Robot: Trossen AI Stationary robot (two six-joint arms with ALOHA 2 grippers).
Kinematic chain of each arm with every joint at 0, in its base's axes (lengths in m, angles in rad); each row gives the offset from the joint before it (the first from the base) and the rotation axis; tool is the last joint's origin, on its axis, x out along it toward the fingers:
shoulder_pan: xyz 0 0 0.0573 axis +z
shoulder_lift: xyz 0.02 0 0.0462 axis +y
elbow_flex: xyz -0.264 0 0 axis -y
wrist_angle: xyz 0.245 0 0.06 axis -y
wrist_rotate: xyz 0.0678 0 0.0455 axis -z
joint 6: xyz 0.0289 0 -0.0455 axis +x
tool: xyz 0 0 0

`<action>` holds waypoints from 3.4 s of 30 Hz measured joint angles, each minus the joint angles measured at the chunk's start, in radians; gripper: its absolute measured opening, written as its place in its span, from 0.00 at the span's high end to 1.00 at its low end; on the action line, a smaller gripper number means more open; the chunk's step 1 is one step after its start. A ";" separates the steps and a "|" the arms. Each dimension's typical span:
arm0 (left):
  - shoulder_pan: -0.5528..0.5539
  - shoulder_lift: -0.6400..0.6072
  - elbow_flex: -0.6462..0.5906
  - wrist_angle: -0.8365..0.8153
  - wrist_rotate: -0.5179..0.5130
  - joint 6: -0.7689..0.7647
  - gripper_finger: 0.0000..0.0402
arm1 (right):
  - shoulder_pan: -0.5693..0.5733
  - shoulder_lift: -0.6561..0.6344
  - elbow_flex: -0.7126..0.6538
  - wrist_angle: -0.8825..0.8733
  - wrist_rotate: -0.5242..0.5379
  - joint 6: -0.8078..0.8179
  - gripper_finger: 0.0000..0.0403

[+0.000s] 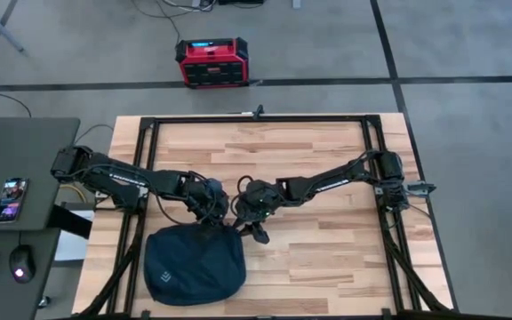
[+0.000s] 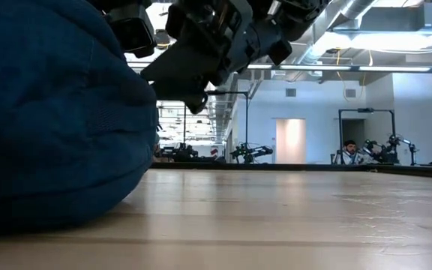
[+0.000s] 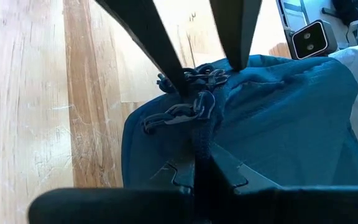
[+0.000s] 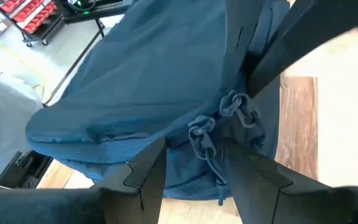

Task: Unpack backpack
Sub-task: Open the backpack

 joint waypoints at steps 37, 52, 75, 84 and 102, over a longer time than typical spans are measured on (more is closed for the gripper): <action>0.321 0.000 0.001 -0.015 -0.149 0.108 1.00 | 0.012 -0.147 -0.001 -0.556 0.056 0.136 1.00; 0.454 0.000 0.000 0.183 -0.068 0.126 0.98 | 0.025 -0.146 -0.001 -0.452 0.022 0.336 0.97; 0.141 -0.097 0.273 -0.619 -0.286 -0.021 0.73 | -0.132 -0.146 0.207 -0.669 0.167 -0.142 0.57; -0.170 -0.098 0.128 -0.601 -0.479 -0.507 0.74 | -0.212 -0.147 0.092 -0.439 0.207 -0.229 0.60; -0.075 -0.097 -0.174 0.000 -0.833 -0.276 0.74 | -0.067 -0.146 -0.040 -0.472 0.208 -0.205 0.60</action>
